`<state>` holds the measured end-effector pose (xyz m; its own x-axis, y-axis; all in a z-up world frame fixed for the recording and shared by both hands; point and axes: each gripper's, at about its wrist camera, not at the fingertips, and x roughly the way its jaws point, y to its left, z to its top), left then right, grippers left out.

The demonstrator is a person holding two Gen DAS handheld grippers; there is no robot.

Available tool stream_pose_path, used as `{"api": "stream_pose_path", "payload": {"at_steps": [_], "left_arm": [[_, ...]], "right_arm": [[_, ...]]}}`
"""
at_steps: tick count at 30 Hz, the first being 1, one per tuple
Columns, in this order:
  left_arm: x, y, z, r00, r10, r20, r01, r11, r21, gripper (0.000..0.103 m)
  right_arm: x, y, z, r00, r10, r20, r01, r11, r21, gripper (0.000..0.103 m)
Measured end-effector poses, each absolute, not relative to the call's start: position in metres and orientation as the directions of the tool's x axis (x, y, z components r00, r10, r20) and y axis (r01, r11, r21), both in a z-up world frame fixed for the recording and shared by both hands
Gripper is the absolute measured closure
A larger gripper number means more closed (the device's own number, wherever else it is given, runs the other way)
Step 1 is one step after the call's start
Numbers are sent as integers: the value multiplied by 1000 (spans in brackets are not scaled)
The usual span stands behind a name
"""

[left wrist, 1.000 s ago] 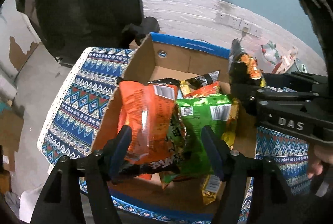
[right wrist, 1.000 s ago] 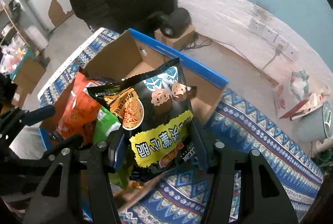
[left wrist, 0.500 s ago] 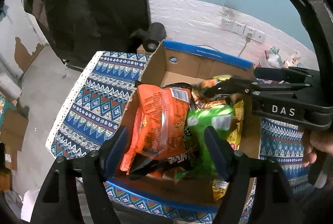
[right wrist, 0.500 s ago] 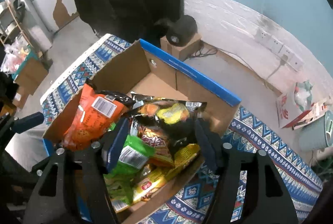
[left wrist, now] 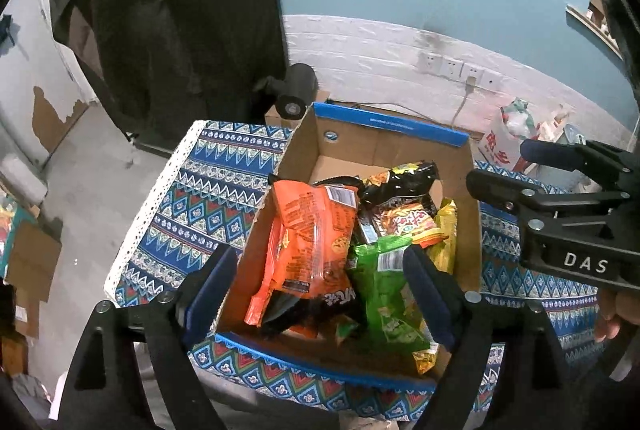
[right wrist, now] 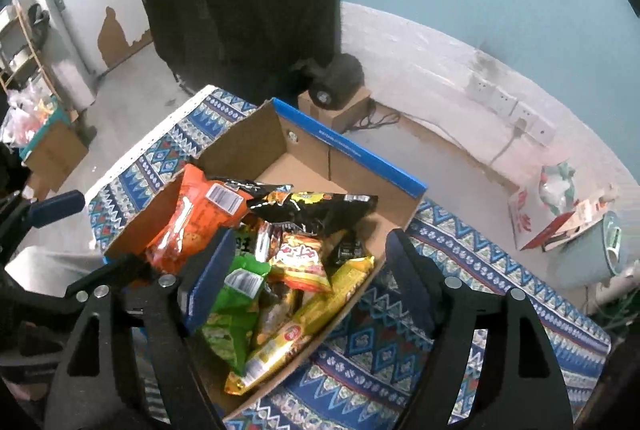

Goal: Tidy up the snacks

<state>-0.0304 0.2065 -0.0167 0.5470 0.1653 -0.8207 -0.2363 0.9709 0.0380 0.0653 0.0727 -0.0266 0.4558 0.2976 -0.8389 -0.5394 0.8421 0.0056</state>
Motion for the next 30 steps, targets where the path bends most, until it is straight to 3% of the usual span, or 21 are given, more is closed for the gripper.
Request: {"api": "stream_pose_path", "payload": {"at_steps": [30], "left_arm": [[-42,189,2,595,158,-788,-196,979,49,11]], "right_arm": [[37,35,-8,527,257,-810,-478,878,-33,23]]}}
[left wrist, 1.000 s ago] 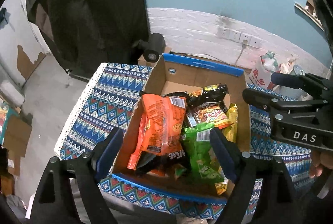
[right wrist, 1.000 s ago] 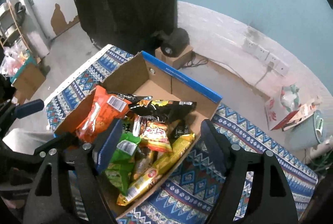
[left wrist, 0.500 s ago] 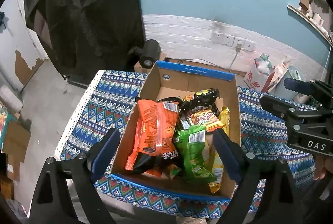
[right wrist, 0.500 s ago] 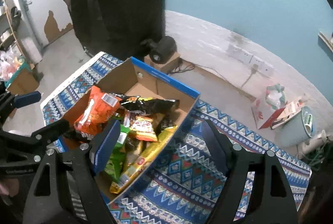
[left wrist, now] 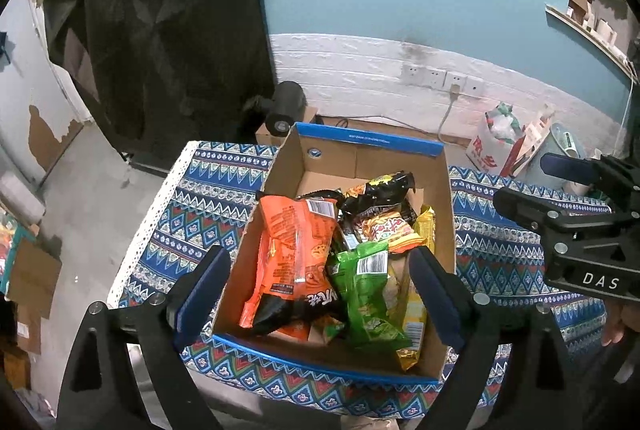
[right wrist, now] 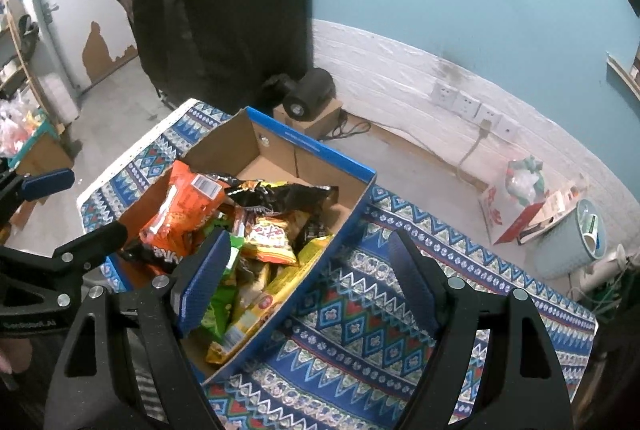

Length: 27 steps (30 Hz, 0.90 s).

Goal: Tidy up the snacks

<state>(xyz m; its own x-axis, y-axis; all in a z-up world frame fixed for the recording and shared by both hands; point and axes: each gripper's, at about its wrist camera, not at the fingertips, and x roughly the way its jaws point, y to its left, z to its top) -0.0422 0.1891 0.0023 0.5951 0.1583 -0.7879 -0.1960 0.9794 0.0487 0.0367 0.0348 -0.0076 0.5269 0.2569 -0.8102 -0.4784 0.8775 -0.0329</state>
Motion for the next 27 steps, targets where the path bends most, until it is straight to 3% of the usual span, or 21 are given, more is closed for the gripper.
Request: {"api": "stream_pose_path", "payload": {"at_steps": [27], "left_arm": [[-42,192,1,579,156,-800,-199,979,47,11]], "right_arm": [[38,35,-9,527,254,-811,-474,880,-33,23]]}}
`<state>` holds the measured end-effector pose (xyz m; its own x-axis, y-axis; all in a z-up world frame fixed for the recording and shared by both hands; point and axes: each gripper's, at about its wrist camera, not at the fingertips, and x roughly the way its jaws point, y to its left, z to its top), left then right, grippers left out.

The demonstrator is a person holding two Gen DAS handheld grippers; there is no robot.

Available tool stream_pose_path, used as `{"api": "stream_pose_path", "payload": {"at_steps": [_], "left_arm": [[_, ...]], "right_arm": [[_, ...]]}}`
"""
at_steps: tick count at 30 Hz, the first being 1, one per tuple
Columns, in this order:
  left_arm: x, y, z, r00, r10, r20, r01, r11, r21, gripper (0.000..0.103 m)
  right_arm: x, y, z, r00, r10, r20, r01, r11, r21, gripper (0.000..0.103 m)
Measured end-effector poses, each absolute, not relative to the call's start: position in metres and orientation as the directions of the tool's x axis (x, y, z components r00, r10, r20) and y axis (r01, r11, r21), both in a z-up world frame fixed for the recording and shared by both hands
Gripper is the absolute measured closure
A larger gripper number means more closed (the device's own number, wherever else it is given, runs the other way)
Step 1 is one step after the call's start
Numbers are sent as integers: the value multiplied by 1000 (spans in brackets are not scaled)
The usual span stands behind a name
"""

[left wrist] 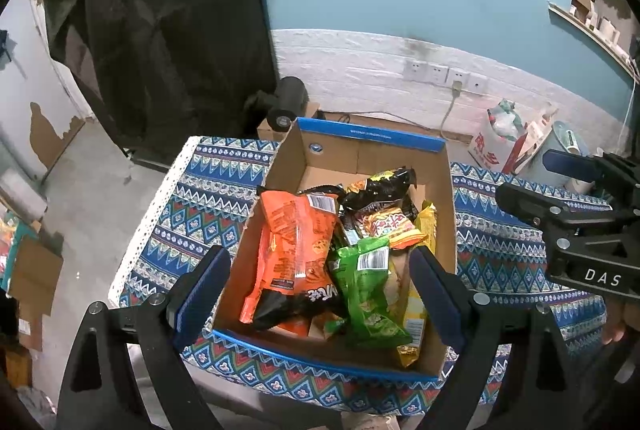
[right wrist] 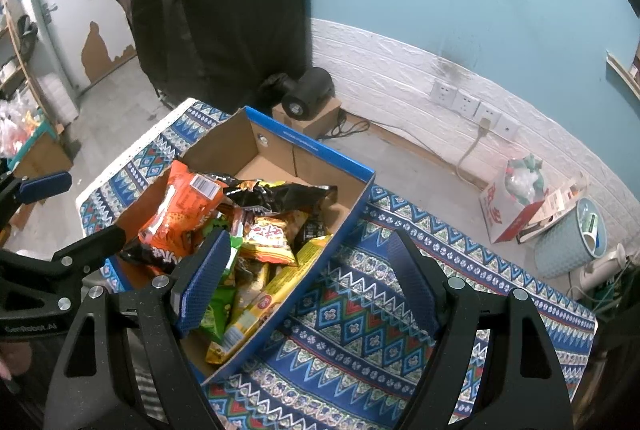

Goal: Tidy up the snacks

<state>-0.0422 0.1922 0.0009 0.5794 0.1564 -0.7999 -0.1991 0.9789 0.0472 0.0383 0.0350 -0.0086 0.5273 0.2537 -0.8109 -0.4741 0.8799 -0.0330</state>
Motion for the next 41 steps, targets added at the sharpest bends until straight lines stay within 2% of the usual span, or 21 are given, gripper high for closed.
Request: {"api": "stream_pose_path", "payload": {"at_steps": [41], "left_arm": [[-41,191,-2,558,147,-817,-207,978,34,11]], "right_arm": [[37,34,-10,530,249,-811,-472,881,-38,23]]}}
